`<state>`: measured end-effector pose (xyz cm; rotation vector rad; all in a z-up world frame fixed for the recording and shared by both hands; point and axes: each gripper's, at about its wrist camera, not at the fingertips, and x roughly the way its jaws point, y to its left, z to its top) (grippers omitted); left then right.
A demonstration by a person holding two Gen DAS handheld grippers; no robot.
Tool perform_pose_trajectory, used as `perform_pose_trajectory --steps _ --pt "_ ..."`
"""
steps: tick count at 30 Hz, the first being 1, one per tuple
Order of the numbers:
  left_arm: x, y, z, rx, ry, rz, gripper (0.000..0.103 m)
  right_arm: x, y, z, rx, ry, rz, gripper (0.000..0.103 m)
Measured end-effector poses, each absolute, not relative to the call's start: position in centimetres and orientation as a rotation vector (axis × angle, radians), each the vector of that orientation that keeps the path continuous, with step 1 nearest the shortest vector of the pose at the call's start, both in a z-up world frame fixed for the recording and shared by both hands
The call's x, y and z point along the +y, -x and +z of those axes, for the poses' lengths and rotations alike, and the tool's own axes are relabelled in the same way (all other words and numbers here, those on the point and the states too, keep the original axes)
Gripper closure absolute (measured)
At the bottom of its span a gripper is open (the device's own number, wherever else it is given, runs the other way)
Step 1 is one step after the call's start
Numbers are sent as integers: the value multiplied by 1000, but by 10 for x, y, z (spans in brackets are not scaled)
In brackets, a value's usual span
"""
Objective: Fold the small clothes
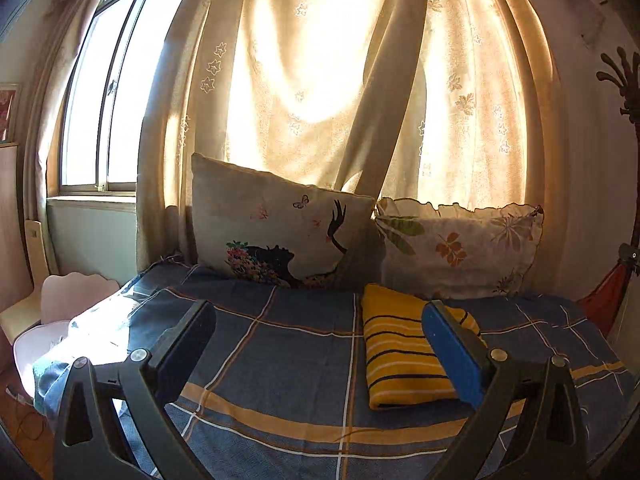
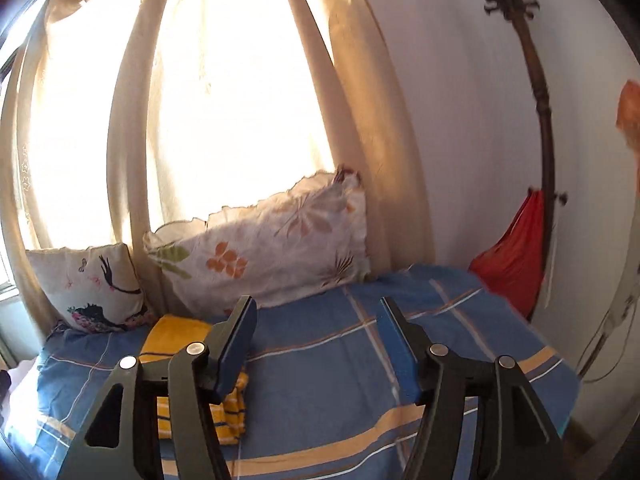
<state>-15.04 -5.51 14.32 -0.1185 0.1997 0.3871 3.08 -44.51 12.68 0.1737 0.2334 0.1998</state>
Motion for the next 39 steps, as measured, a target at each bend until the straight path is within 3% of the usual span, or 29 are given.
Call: perform_pose_trajectory --steps 3,5,16,25,39 --pt "-61 159 149 174 108 414 0 -447 -1 151 133 -126 212 17" --pt "-65 158 147 167 106 441 0 -434 7 155 134 -58 257 14" --pt "-71 112 81 439 225 346 0 -318 -33 25 517 118 467 14" --pt "-78 87 46 588 249 325 0 -312 -38 1 579 128 470 14" --pt "-74 68 34 657 231 347 0 -306 -53 -8 615 106 489 14"
